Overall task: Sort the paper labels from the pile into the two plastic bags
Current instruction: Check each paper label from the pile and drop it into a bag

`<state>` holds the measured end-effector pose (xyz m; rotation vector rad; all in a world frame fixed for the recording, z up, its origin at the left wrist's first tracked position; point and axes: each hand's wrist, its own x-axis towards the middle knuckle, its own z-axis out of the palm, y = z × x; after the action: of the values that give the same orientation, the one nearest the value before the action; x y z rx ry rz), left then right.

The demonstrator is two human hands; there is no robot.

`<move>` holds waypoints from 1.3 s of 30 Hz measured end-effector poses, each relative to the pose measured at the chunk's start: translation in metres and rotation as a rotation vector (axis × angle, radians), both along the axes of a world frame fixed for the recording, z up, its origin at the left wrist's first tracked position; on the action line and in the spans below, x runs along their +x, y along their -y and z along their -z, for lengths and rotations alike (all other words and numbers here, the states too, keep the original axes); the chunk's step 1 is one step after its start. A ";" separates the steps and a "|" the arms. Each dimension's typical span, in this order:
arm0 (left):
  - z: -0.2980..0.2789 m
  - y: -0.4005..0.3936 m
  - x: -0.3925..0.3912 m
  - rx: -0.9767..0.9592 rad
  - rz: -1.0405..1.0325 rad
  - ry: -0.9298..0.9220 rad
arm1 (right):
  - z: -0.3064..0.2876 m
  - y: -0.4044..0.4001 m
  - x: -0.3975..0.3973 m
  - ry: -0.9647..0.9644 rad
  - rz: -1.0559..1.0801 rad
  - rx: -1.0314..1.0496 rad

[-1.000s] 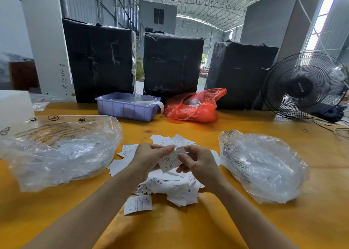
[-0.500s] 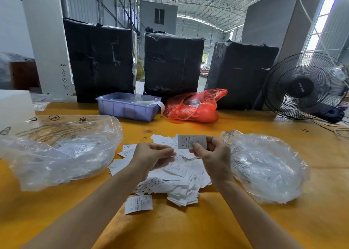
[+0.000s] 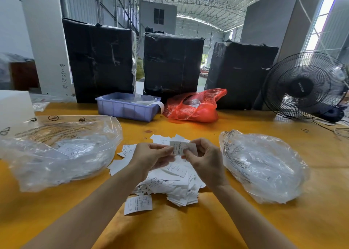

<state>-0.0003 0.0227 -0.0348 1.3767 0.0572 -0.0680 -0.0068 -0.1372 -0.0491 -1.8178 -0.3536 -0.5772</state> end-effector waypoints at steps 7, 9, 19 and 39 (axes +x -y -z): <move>-0.001 -0.001 0.002 -0.044 -0.073 -0.009 | -0.002 0.002 -0.001 -0.144 -0.142 -0.057; -0.001 -0.001 0.002 -0.024 -0.072 -0.009 | -0.003 0.002 -0.001 -0.211 -0.209 -0.014; 0.006 0.012 -0.003 0.053 0.007 -0.021 | -0.006 0.000 -0.002 -0.410 -0.326 -0.125; 0.010 0.020 0.000 -0.136 -0.128 -0.080 | 0.000 -0.006 -0.002 -0.219 -0.152 -0.056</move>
<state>-0.0005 0.0027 -0.0445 1.2314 0.2039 -0.0189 -0.0085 -0.1309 -0.0495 -1.8674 -0.3576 -0.2617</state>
